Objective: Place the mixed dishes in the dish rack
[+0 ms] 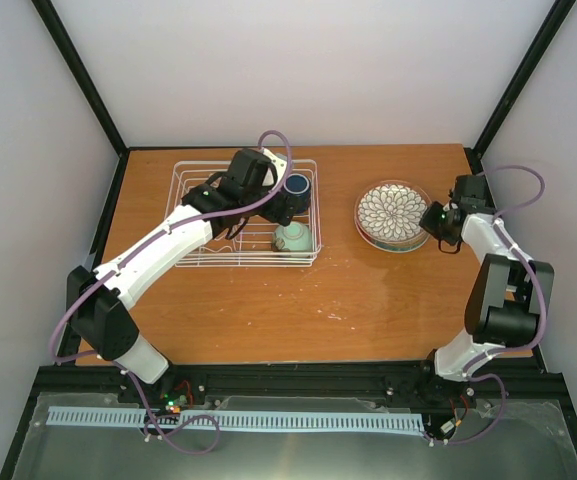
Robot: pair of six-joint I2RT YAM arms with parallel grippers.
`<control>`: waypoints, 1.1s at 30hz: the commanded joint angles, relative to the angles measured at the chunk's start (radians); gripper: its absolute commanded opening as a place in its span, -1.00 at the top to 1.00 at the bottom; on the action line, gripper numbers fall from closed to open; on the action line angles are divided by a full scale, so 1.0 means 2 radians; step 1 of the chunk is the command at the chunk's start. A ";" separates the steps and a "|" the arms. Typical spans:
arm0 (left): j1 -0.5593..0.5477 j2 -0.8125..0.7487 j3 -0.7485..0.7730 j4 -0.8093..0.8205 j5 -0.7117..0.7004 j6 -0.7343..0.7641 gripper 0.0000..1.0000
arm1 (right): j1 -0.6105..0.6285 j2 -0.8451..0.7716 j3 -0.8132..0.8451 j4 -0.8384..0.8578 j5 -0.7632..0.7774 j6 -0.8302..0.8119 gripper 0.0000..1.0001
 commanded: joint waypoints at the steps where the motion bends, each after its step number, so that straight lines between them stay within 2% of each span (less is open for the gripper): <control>1: 0.005 -0.013 0.002 0.016 0.011 0.010 -0.94 | 0.001 -0.044 -0.006 0.003 -0.009 -0.017 0.94; 4: 0.005 -0.008 0.000 0.026 0.042 0.008 -0.94 | 0.000 -0.059 -0.006 -0.001 -0.008 -0.018 0.94; 9: 0.005 0.020 0.002 0.064 0.152 -0.004 -0.94 | -0.002 -0.071 -0.015 0.003 -0.012 -0.018 0.94; 15: 0.003 0.100 0.051 0.098 0.272 -0.017 -0.92 | -0.004 -0.048 -0.032 0.011 -0.019 -0.018 0.94; 23: -0.017 0.265 0.174 0.066 0.306 -0.009 -0.86 | -0.005 -0.061 -0.070 0.017 -0.026 -0.009 0.94; 33: -0.023 0.362 0.294 0.036 0.313 -0.006 -0.86 | -0.005 -0.101 -0.078 -0.012 -0.036 -0.021 0.94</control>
